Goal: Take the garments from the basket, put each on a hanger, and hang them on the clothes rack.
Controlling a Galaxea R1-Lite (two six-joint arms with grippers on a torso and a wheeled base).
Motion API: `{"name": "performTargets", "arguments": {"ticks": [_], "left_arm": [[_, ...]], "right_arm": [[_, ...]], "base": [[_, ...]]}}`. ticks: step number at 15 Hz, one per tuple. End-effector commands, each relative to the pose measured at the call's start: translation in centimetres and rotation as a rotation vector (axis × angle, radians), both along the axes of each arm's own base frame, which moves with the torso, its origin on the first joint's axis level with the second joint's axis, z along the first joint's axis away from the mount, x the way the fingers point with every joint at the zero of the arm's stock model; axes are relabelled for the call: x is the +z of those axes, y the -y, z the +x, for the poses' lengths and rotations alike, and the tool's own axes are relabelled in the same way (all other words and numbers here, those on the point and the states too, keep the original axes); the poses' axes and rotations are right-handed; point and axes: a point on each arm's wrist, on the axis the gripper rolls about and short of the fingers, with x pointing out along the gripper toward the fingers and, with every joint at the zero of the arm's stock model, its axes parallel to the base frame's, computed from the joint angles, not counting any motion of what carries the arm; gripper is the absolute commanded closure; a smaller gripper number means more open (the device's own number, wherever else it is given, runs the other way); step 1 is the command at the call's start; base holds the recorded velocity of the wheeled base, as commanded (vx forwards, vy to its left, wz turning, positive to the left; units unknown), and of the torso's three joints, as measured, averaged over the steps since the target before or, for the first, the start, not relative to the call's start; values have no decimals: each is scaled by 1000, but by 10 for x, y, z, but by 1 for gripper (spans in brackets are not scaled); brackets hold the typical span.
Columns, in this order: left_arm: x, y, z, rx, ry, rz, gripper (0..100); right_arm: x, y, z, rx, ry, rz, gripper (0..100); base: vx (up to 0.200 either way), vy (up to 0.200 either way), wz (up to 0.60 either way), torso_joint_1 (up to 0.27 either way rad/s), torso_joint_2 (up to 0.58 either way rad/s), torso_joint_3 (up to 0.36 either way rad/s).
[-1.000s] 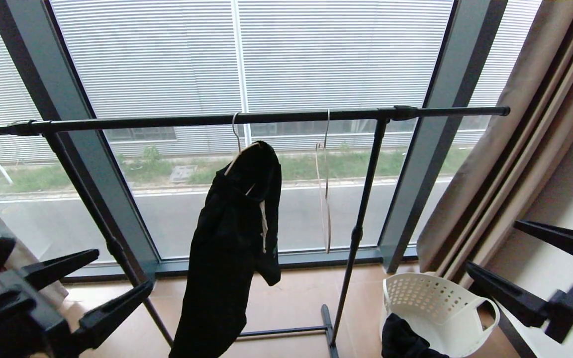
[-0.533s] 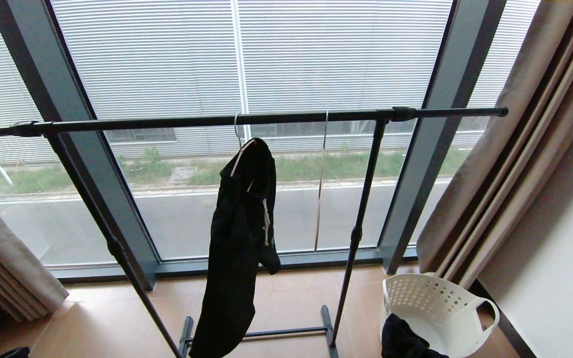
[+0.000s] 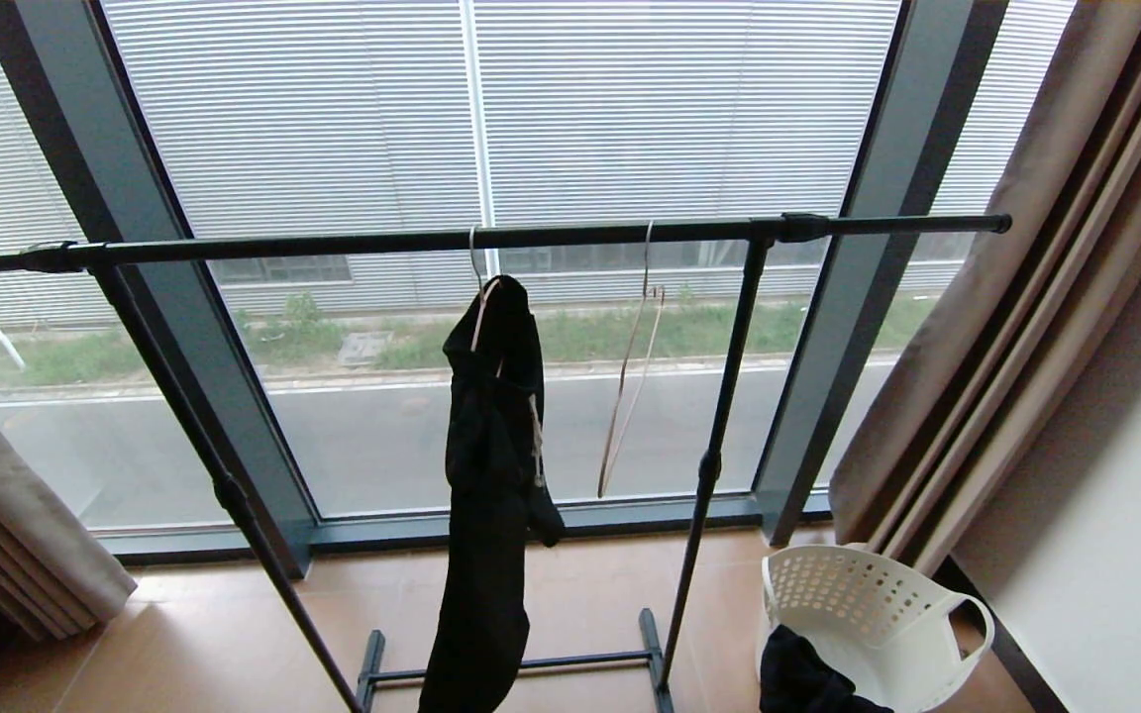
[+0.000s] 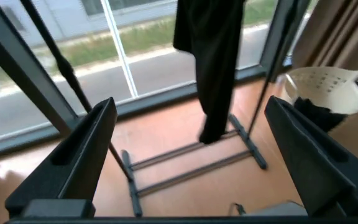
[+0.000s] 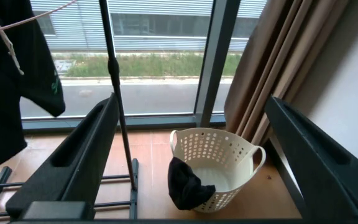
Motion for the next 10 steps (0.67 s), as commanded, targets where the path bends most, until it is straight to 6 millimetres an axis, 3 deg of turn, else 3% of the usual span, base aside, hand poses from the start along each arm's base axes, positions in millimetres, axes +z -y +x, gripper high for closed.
{"name": "performTargets", "arguments": {"ticks": [1,4,8,10], "left_arm": [[-1,0,-1,7,16,12,0],[-2,2,-2,208,33,87,0],[-2,2,-2,193,30,48,0],[-4,4,-4,85,42,-1,0]], "right_arm": [[-1,0,-1,2,8,-1,0],[-1,0,-1,2,10,-1,0],[-1,0,-1,5,10,-1,0],[-1,0,-1,6,10,1,0]], "base": [[0,0,0,0,0,0],[0,0,0,0,0,0],[0,0,0,0,0,0],[0,0,0,0,0,0]]}}
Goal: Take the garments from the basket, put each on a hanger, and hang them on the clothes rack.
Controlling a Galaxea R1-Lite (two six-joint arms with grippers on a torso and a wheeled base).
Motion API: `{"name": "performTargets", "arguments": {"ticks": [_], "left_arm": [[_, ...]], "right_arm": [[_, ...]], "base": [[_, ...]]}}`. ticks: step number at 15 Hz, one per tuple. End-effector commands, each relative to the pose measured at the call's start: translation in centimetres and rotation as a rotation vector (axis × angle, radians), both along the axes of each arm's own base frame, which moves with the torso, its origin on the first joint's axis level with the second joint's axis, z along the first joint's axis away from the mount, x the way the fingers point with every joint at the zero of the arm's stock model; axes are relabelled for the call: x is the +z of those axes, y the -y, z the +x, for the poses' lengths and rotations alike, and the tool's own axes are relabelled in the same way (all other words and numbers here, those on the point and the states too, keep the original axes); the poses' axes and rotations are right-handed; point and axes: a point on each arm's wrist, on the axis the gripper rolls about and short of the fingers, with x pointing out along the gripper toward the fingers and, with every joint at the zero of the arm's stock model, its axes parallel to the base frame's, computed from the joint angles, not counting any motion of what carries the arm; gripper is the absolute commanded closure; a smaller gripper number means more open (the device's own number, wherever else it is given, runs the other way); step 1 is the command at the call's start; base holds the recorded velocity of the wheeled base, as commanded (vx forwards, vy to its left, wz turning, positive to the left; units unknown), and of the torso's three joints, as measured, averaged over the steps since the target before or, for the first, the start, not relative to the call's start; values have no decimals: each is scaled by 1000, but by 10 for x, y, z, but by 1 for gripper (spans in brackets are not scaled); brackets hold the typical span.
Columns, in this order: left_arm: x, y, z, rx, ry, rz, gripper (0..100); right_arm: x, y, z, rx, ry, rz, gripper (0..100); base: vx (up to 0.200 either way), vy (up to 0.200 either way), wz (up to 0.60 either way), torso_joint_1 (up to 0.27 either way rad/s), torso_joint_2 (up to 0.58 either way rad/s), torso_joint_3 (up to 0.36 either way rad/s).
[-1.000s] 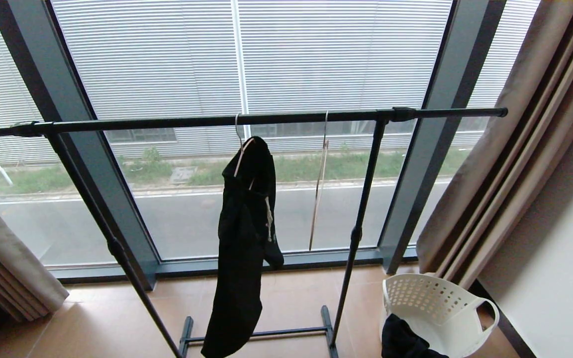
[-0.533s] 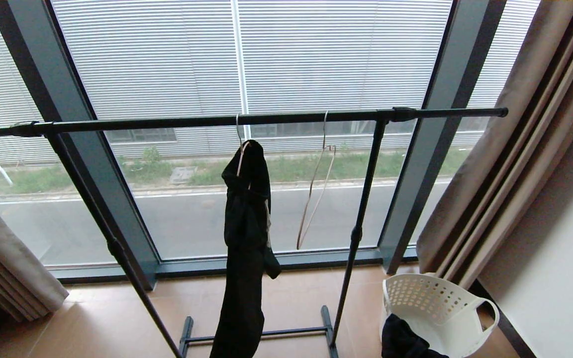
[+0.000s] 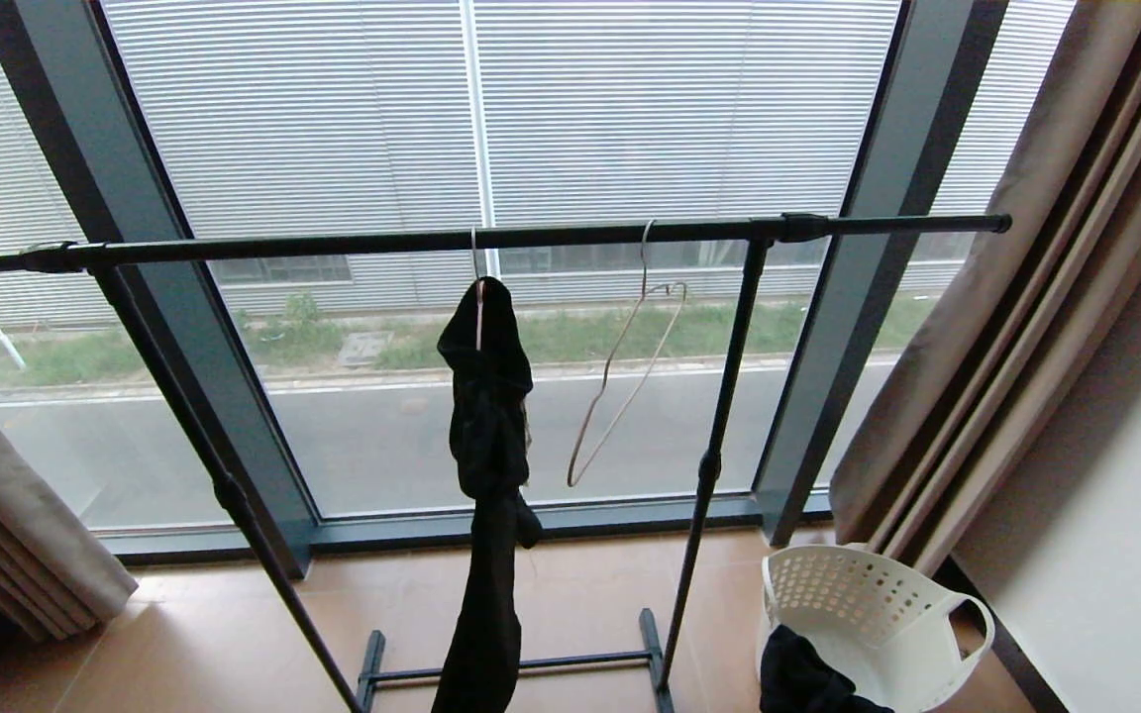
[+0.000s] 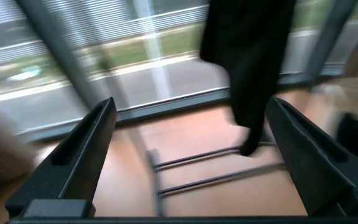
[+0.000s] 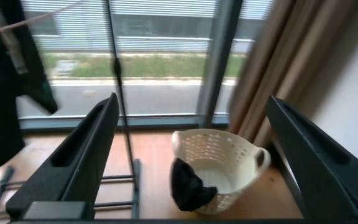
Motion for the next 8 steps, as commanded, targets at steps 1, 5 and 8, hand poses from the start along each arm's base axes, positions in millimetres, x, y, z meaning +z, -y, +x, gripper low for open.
{"name": "performTargets", "arguments": {"ticks": [1,5,8], "left_arm": [[-2,0,-4,-68,48,-26,0],[-3,0,-4,-60,47,-24,0],[-3,-1,-4,-38,44,-52,0]], "right_arm": [[0,-1,0,30,-1,0,0],[1,-1,0,42,5,15,0],[1,-1,0,39,9,17,0]], "base": [[0,0,0,0,0,0],[0,0,0,0,0,0],[0,0,0,-17,38,28]]}}
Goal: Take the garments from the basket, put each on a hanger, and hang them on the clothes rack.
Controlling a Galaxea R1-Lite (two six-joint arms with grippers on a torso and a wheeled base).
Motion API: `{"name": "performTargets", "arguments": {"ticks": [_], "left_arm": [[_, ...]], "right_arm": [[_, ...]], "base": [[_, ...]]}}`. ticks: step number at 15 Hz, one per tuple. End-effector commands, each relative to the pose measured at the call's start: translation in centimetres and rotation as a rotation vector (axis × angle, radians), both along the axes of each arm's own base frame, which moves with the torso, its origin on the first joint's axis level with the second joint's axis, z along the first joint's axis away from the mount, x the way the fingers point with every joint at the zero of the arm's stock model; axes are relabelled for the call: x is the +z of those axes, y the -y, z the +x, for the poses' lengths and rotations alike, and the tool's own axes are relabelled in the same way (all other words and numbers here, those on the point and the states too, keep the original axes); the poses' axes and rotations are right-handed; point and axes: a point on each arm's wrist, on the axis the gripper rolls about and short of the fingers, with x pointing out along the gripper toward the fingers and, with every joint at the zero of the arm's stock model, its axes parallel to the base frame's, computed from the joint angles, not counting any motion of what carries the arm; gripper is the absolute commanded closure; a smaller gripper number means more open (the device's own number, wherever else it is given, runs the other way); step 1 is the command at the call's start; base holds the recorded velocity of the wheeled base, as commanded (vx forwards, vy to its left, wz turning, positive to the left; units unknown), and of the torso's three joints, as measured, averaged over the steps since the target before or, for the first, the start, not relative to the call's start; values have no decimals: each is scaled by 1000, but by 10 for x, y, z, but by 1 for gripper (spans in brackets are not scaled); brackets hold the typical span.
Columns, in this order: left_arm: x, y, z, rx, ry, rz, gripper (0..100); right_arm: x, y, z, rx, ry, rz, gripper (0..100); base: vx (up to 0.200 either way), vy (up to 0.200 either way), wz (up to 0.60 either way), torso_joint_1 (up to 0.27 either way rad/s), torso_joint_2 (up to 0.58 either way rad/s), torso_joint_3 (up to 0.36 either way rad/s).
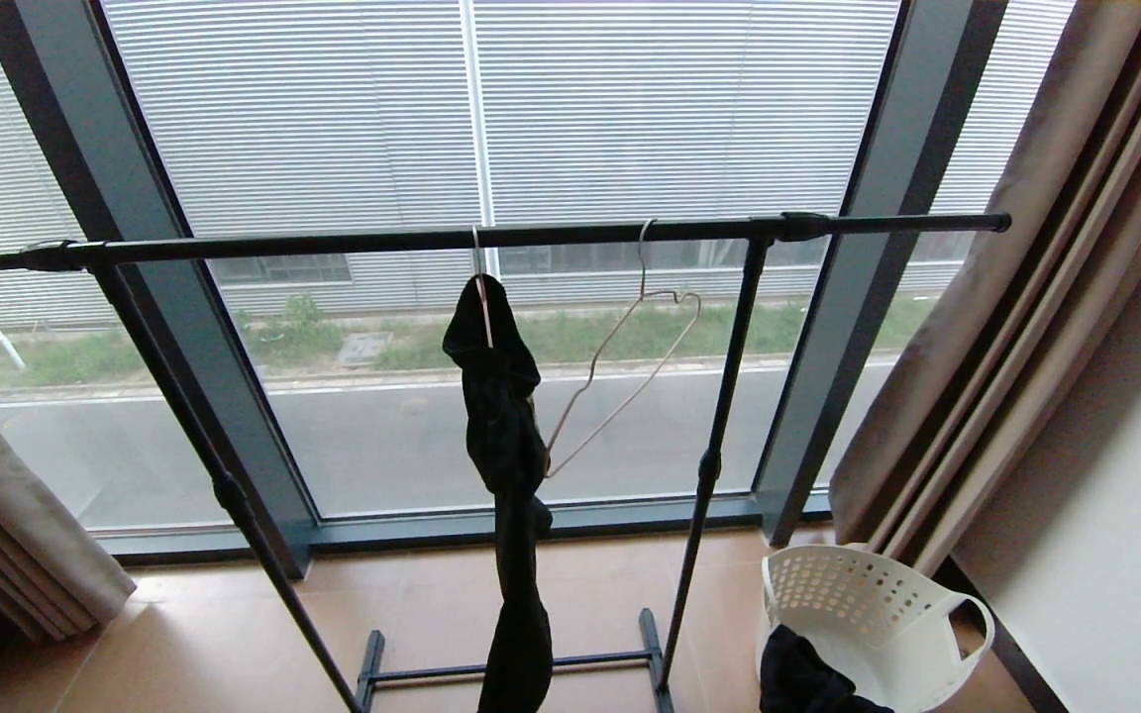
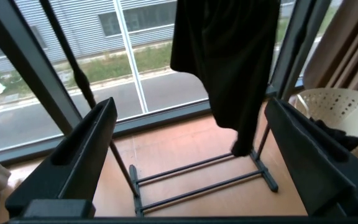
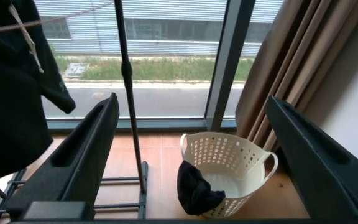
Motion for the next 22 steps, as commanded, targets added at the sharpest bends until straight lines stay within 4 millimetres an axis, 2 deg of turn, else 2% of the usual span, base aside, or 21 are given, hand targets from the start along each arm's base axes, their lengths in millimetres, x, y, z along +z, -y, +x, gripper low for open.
{"name": "performTargets", "arguments": {"ticks": [1,8,20,22], "left_arm": [[0,0,0,1,-3,-4,0],[0,0,0,2,-2,-7,0],[0,0,0,1,-2,-7,0],[0,0,0,1,-2,-9,0]], "right_arm": [[-1,0,0,0,-6,0,0],[0,0,0,0,-4,0,0],[0,0,0,2,-4,-6,0],[0,0,0,4,-4,-6,0]], "base": [[0,0,0,-129,290,163],[0,0,0,-160,377,209],[0,0,0,-206,513,309],[0,0,-600,-51,134,83]]}}
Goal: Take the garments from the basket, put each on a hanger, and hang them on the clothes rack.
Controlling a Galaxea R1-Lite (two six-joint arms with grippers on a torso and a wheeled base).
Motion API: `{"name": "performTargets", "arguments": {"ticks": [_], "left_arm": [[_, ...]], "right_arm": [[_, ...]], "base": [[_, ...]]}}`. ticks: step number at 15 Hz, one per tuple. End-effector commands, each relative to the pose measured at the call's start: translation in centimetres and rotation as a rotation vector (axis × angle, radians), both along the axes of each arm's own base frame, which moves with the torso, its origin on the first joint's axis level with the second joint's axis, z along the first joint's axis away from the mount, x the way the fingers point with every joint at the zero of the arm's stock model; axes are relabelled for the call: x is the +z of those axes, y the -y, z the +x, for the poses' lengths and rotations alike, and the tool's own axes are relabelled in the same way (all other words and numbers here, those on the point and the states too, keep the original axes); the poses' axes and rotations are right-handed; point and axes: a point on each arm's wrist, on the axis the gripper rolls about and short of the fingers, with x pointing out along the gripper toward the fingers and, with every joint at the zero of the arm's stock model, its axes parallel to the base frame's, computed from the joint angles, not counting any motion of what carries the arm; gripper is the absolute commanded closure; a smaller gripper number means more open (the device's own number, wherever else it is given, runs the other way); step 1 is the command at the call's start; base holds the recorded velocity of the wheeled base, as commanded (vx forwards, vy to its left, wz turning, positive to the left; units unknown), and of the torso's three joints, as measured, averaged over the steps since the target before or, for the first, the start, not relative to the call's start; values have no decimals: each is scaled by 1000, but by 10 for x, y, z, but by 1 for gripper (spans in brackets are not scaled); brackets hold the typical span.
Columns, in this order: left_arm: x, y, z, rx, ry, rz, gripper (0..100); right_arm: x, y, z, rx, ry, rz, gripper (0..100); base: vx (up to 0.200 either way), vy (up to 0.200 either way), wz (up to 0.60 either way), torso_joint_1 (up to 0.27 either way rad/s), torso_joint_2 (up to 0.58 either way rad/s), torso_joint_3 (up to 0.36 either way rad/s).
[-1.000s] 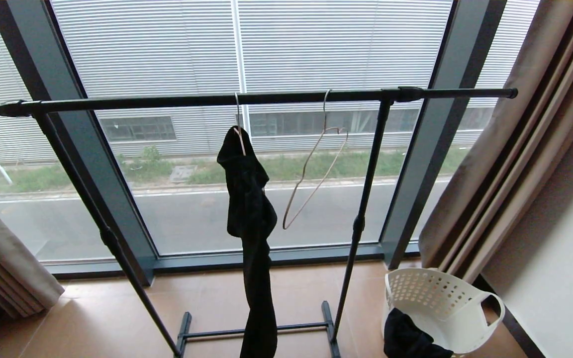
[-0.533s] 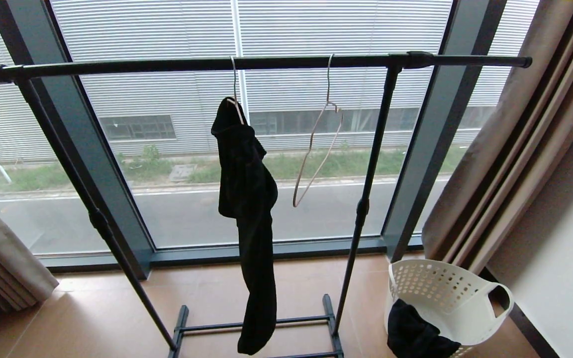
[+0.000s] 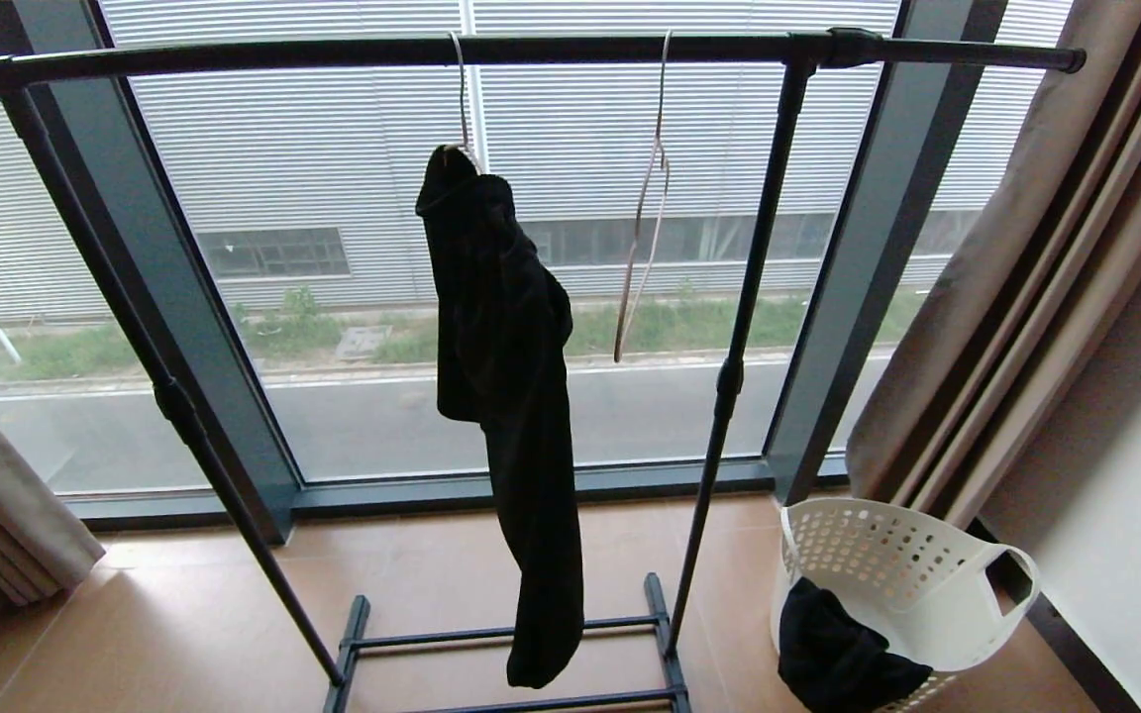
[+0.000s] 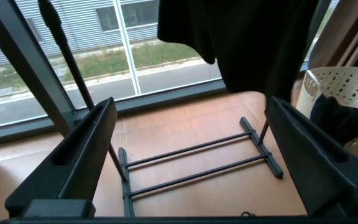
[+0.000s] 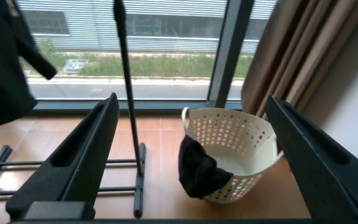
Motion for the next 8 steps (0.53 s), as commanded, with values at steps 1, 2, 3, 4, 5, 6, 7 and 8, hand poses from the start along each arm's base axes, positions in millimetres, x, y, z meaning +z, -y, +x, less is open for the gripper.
{"name": "performTargets", "arguments": {"ticks": [1,2,3,4,5,6,7,8], "left_arm": [[0,0,0,0,-1,0,0],[0,0,0,0,-1,0,0],[0,0,0,0,-1,0,0],[0,0,0,0,-1,0,0],[0,0,0,0,-1,0,0],[0,0,0,0,-1,0,0],[0,0,0,0,-1,0,0],[0,0,0,0,-1,0,0]], "right_arm": [[0,0,0,1,0,0,0],[0,0,0,1,0,-1,0],[0,0,0,1,0,0,0],[0,0,0,1,0,0,0],[0,0,0,1,0,0,0],[0,0,0,1,0,-1,0],[0,0,0,1,-2,0,0],[0,0,0,1,-2,-1,0]], "base": [[0,0,-600,-32,51,36],[0,0,-600,-12,36,27],[0,0,-600,12,27,7],[0,0,-600,2,12,7],[0,0,-600,-2,7,7],[0,0,-600,2,2,7],[0,0,0,0,0,0],[0,-200,0,2,12,2]]}}
